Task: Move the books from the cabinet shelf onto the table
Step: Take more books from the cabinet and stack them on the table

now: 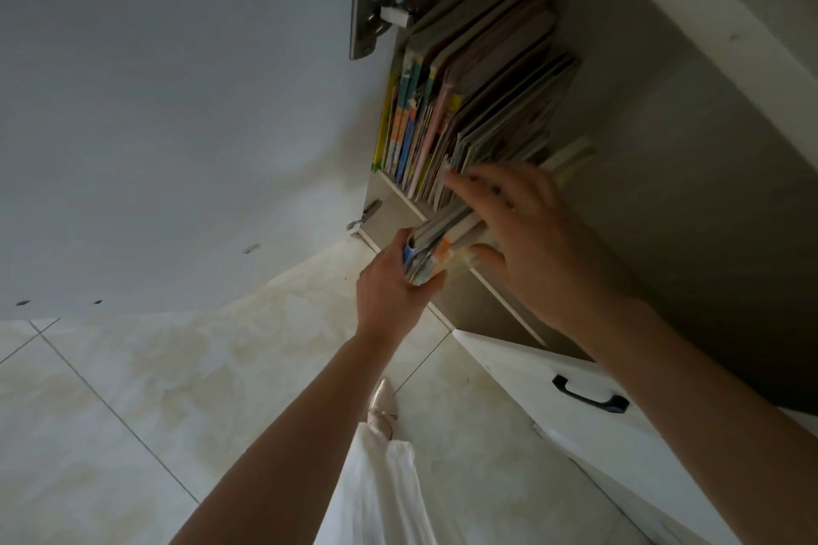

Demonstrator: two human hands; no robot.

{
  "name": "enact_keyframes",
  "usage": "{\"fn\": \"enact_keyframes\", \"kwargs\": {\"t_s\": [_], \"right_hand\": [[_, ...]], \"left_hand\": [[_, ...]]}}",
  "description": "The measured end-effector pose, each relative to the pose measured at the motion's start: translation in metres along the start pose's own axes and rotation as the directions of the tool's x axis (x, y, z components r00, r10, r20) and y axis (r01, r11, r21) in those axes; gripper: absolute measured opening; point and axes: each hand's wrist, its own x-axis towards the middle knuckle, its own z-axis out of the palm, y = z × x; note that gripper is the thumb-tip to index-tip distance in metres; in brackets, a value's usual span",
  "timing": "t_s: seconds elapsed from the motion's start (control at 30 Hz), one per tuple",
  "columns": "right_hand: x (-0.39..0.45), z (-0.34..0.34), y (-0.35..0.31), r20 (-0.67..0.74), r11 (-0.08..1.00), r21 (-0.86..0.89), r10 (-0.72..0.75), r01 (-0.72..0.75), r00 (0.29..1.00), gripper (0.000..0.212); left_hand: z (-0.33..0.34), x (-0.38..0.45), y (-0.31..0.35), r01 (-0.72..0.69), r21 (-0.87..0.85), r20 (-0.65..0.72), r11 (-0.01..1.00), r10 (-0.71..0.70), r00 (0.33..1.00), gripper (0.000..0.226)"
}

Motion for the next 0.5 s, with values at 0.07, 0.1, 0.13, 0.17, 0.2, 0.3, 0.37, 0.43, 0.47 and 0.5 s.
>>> {"fn": "enact_keyframes", "kwargs": {"t_s": [0.07, 0.1, 0.13, 0.17, 0.2, 0.3, 0.37, 0.43, 0.47, 0.5], "right_hand": [[0.001, -0.005, 0.012, -0.122, 0.995, 0.050, 0.091, -0.085, 0.988, 0.097], [0.001, -0.006, 0.020, -0.180, 0.983, 0.112, 0.162, -0.143, 0.970, 0.102], [0.002, -0.006, 0.028, -0.207, 0.953, 0.222, 0.254, -0.207, 0.945, 0.108], [0.003, -0.005, 0.037, -0.189, 0.891, 0.368, 0.353, -0.267, 0.916, 0.114], [0.003, -0.004, 0.045, -0.132, 0.798, 0.518, 0.429, -0.307, 0.893, 0.119], [0.004, 0.006, 0.067, 0.129, 0.553, 0.753, 0.408, -0.357, 0.904, 0.123], [0.004, 0.019, 0.080, 0.227, 0.613, 0.696, 0.305, -0.373, 0.925, 0.120], [0.004, 0.029, 0.088, 0.271, 0.682, 0.630, 0.256, -0.372, 0.928, 0.113], [0.005, 0.033, 0.090, 0.283, 0.682, 0.630, 0.242, -0.370, 0.928, 0.109], [0.006, 0.036, 0.090, 0.284, 0.671, 0.646, 0.229, -0.363, 0.931, 0.104]], "left_hand": [[-0.005, 0.002, -0.001, 0.009, -0.068, 0.009, 0.998, -0.009, 1.000, 0.050], [-0.008, 0.002, -0.005, 0.004, -0.091, 0.011, 0.996, -0.003, 1.000, 0.050], [-0.010, 0.001, -0.010, -0.001, -0.106, 0.014, 0.994, 0.002, 1.000, 0.049], [-0.012, 0.001, -0.016, 0.001, -0.111, 0.023, 0.994, 0.002, 1.000, 0.049], [-0.014, 0.000, -0.022, 0.005, -0.111, 0.036, 0.994, -0.001, 0.999, 0.050], [-0.020, -0.001, -0.032, -0.004, -0.141, 0.064, 0.990, 0.013, 0.998, 0.051], [-0.024, 0.000, -0.034, -0.006, -0.178, 0.081, 0.984, 0.021, 0.996, 0.052], [-0.029, 0.003, -0.035, -0.002, -0.196, 0.112, 0.981, 0.025, 0.993, 0.051], [-0.031, 0.005, -0.036, 0.003, -0.204, 0.126, 0.979, 0.024, 0.992, 0.050], [-0.033, 0.005, -0.037, 0.009, -0.210, 0.136, 0.978, 0.020, 0.991, 0.048]]}}
